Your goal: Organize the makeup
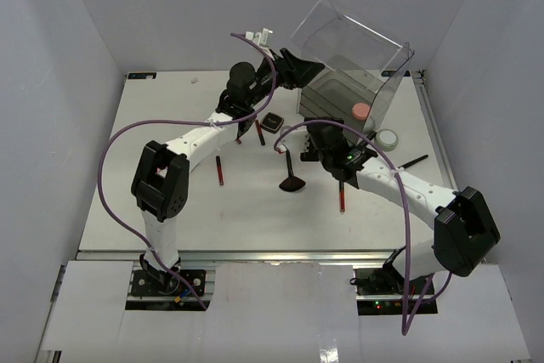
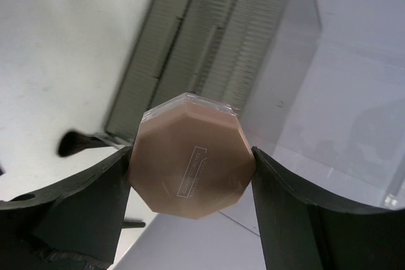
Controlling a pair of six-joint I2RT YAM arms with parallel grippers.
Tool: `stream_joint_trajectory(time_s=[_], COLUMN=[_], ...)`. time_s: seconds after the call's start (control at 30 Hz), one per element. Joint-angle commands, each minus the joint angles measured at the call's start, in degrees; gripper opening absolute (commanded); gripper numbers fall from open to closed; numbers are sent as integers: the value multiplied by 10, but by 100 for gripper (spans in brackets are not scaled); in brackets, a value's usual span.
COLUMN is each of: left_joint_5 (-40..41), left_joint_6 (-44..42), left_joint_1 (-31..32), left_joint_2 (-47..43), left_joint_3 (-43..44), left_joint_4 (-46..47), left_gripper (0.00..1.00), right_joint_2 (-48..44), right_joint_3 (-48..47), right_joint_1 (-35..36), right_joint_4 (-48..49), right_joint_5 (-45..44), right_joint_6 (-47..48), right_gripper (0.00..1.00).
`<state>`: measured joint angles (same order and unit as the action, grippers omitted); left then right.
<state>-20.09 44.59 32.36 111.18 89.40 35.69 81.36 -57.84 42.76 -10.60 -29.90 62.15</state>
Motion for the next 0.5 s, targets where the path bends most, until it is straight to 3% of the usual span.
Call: stream_joint_trajectory(time_s=[0.0, 0.47], left_joint_5=[9, 8], left_joint_6=[7, 9], left_joint_1=[-4, -4], left_joint_2=[-44, -34], left_joint_3=[33, 66], left_joint_4=[2, -13], left_gripper=[84, 84], right_joint_2=[7, 74], right_joint_3=[-6, -10], right_joint_1=[-12, -88], right_joint_4=[135, 319], right_joint_5=[-66, -112], right_joint_6=[97, 200], right_gripper=[8, 8])
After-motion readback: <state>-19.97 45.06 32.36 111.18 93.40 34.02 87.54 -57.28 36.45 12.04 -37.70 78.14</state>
